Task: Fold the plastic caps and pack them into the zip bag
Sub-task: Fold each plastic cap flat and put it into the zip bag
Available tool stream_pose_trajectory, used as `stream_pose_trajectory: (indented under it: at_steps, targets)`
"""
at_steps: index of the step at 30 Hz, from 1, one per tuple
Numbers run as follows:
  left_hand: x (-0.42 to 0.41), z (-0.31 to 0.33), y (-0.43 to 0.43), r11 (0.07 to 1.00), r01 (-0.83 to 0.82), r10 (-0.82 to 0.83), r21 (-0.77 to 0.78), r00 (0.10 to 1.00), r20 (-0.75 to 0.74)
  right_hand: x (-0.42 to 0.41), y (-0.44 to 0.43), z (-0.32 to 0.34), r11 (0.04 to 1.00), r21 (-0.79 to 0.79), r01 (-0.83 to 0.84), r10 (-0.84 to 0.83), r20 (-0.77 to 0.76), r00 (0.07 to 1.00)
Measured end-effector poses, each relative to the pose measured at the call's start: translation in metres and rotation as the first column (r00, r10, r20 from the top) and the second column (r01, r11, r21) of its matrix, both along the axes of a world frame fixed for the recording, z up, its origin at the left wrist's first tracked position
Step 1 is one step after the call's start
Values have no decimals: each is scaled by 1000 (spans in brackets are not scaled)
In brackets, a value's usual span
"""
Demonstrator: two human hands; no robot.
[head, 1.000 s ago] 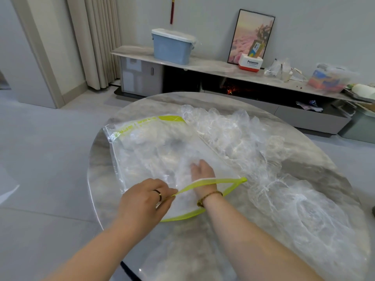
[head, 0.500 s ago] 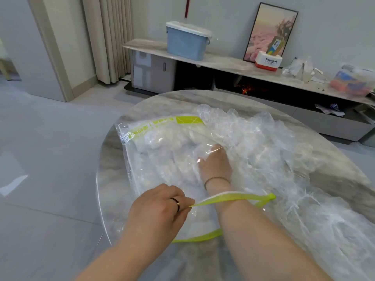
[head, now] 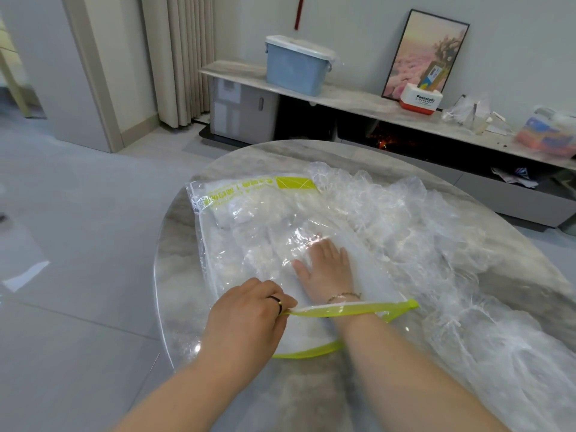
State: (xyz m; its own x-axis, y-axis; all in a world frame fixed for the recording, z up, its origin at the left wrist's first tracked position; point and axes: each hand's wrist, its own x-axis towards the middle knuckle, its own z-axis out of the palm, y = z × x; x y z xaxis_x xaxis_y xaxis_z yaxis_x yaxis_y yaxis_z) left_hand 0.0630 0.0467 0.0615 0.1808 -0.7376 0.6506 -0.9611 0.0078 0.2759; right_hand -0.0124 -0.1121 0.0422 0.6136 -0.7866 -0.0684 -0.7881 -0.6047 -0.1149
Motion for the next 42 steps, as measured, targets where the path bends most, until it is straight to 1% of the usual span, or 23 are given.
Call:
stream_pose_trajectory:
  at_steps: [2, 3, 4, 6, 7, 9, 10, 12, 14, 15, 17, 19, 21, 22, 24, 26, 28, 30, 31, 33, 35, 38, 42]
  targets:
    - [0, -3, -4, 1000, -6, 6, 17, 1000, -2, -7, 8, 1, 1000, -21, 19, -18, 40, 999]
    - [0, -6, -6, 1000, 0, 0, 30, 1000, -7, -10, 12, -1, 996, -87, -18, 18, -4, 1000]
    - [-2, -7, -9, 998, 11, -10, 55, 1000, -10, -18, 13, -11, 986, -155, -56, 59, 10, 998]
    - [-6, -10, -13, 992, 24, -25, 125, 1000, 5, -34, 29, -6, 980, -130, -152, 152, -9, 988]
    - [-8, -11, -16, 988, 39, -42, 147, 999, 12, -49, 40, 2, 987, -52, -153, 151, -37, 988]
    - [-12, -13, -20, 978, 65, -73, 198, 997, 34, -75, 51, 14, 981, -50, -186, 182, -67, 981]
    - [-17, -10, -21, 970, 70, -82, 233, 996, 42, -93, 55, 14, 980, 2, -198, 197, -66, 978]
    - [-23, -8, -21, 958, 82, -102, 275, 993, 59, -127, 66, 20, 979, 4, -205, 205, -41, 978]
    - [-32, -5, -19, 950, 95, -126, 296, 988, 86, -157, 68, 18, 992, 4, -127, 127, -65, 990]
    - [-41, -4, -19, 953, 115, -149, 279, 983, 107, -176, 69, 18, 996, -36, -85, 84, -17, 996]
    - [-51, -4, -14, 946, 150, -198, 287, 969, 146, -198, 70, 23, 997, -53, -48, 49, 34, 998]
    - [-68, -5, -10, 905, 213, -290, 368, 942, 168, -220, 70, 34, 993, -74, 90, -85, 56, 995]
    - [-86, -9, -8, 821, 228, -362, 523, 917, 169, -239, 64, 36, 977, -75, 199, -197, 23, 980]
    - [-93, -12, -6, 770, 206, -383, 604, 906, 180, -245, 63, 37, 964, -43, 261, -260, 32, 965]
    - [-101, -28, -7, 728, 191, -415, 658, 888, 201, -257, 64, 34, 931, -9, 365, -365, 4, 931]
    - [-101, -38, -13, 693, 163, -378, 703, 912, 162, -262, 66, 32, 908, 31, 418, -419, 3, 908]
    - [-100, -32, -20, 732, 93, -318, 675, 923, 218, -265, 68, 32, 884, 72, 462, -462, -8, 887]
    - [-92, -43, -27, 797, 129, -313, 591, 924, 220, -270, 64, 31, 856, 91, 510, -511, -9, 860]
    - [-92, -43, -28, 769, 153, -329, 621, 927, 179, -273, 62, 30, 843, 88, 530, -531, -15, 847]
    - [-95, -36, -30, 798, 173, -328, 577, 928, 176, -278, 58, 31, 819, 63, 570, -570, -17, 822]
    - [-93, -38, -30, 784, 161, -307, 599, 940, 149, -283, 54, 32, 803, 53, 594, -596, 38, 802]
    - [-96, -23, -30, 743, 221, -373, 632, 921, 116, -291, 53, 35, 804, 78, 590, -591, 220, 776]
    - [-110, -24, -24, 731, 342, -467, 591, 881, 68, -287, 66, 33, 854, 3, 520, -444, 523, 728]
